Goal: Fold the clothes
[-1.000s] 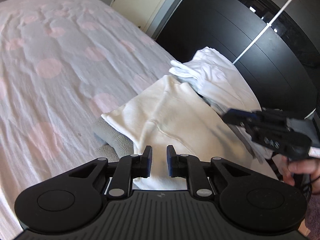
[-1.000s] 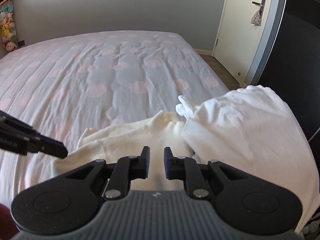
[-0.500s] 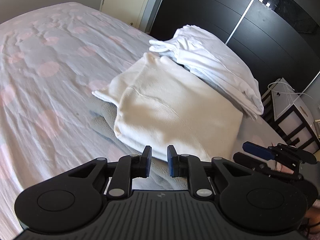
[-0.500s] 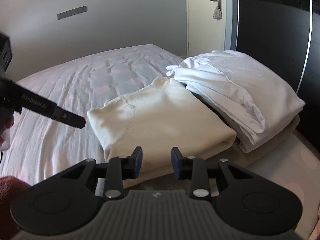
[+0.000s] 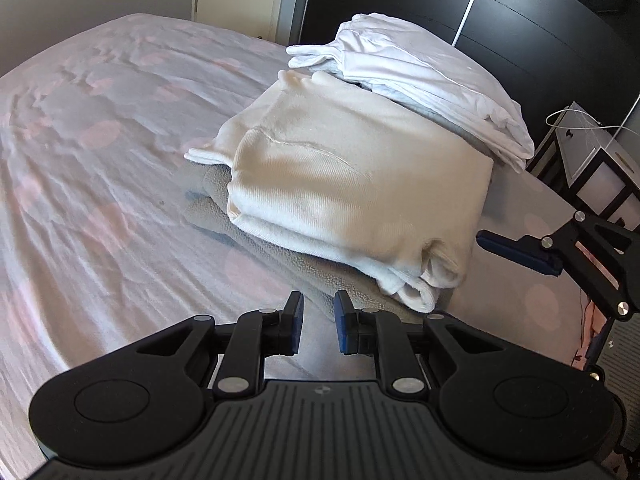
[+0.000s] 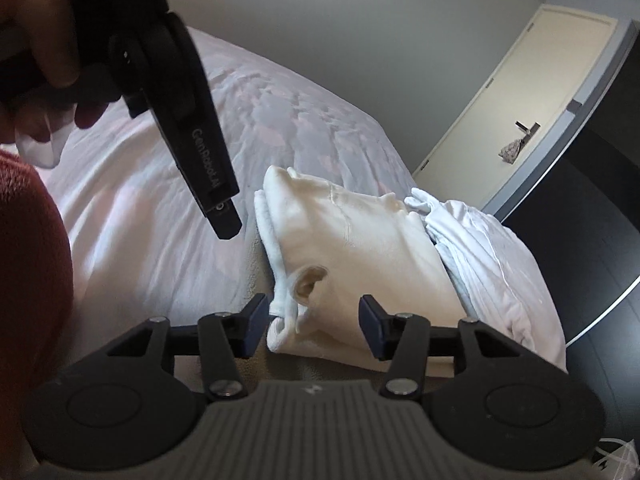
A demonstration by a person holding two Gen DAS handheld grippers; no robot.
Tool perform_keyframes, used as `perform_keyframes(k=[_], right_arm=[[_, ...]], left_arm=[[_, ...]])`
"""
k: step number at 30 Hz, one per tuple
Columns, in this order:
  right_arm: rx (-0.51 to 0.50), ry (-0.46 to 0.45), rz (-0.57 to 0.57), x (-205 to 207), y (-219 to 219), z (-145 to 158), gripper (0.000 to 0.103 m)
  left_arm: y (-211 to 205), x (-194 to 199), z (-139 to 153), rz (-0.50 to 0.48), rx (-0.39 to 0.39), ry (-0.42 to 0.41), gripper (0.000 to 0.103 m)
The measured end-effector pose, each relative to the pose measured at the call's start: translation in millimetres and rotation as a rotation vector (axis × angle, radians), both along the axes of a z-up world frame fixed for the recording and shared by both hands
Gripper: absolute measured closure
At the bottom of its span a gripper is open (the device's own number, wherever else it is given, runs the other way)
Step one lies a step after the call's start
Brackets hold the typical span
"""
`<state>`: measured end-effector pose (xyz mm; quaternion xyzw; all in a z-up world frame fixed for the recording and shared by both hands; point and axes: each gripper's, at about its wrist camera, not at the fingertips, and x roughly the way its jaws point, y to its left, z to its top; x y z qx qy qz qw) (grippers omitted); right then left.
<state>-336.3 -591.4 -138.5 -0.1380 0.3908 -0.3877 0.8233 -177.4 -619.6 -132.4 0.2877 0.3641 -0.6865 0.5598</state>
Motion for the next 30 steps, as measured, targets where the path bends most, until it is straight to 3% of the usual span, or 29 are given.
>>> perform_keyframes(k=[6,11,17,22,24,26,30], right_arm=[[-0.037,0.177,0.016,16.6,-9.4,-28.2,0.054],[-0.137,0.379,0.109,20.6,2.2,-60.4,0.052],[-0.224,0.469,0.169,24.6,-2.1,-77.2,0.052],[-0.268,0.494,0.198,27.6,-8.7,-84.2,0.053],[-0.269,0.486,0.204,24.4,-8.7,-79.3,0.062],[-0.236,0.454,0.200,20.8,-10.4,-64.8,0.075],[-0.165,0.363,0.178,17.0,-13.8,-24.9,0.079]], left_arm=[[1.0,7.8,0.3,0.014,0.003,0.021,0.089],[-0.8,13.0,-3.1,0.021,0.010,0.037,0.089],[-4.3,14.3,-10.5,0.026,0.028,0.052,0.089],[-3.2,17.7,-11.4,0.038,0.036,0.055,0.089],[-2.5,20.8,-10.0,0.046,0.034,0.055,0.089],[-2.6,24.0,-8.9,0.056,0.034,0.061,0.089],[-0.8,26.7,-6.3,0.064,0.029,0.067,0.089]])
